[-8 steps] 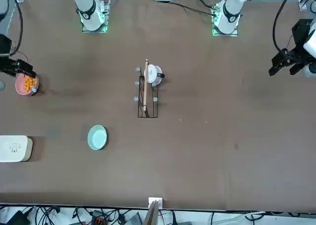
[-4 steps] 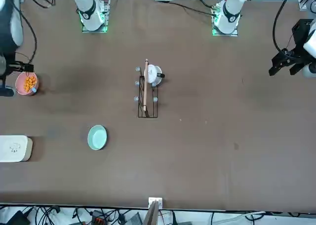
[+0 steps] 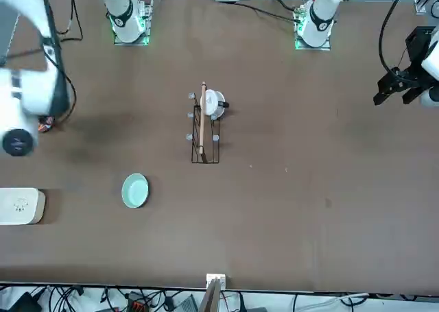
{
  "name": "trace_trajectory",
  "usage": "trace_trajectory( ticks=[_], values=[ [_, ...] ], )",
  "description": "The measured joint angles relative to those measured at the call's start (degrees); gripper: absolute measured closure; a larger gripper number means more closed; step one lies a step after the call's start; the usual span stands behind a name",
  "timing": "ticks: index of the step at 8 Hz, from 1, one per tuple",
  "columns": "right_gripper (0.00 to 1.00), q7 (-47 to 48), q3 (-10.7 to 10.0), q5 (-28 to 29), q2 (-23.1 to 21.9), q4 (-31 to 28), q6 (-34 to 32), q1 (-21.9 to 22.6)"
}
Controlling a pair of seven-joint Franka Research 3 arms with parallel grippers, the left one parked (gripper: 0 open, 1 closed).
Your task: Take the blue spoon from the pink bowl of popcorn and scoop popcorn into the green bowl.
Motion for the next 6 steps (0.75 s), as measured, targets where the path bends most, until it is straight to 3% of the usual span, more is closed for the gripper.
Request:
trace_trajectory(
  ticks=[3, 6],
  values=[
    [0.00, 13.86, -0.12, -3.28, 1.05, -5.29, 10.05, -1.67],
    [0.00, 23.70, -0.12, -12.98, 8.03, -7.18, 16.37, -2.12]
  ],
)
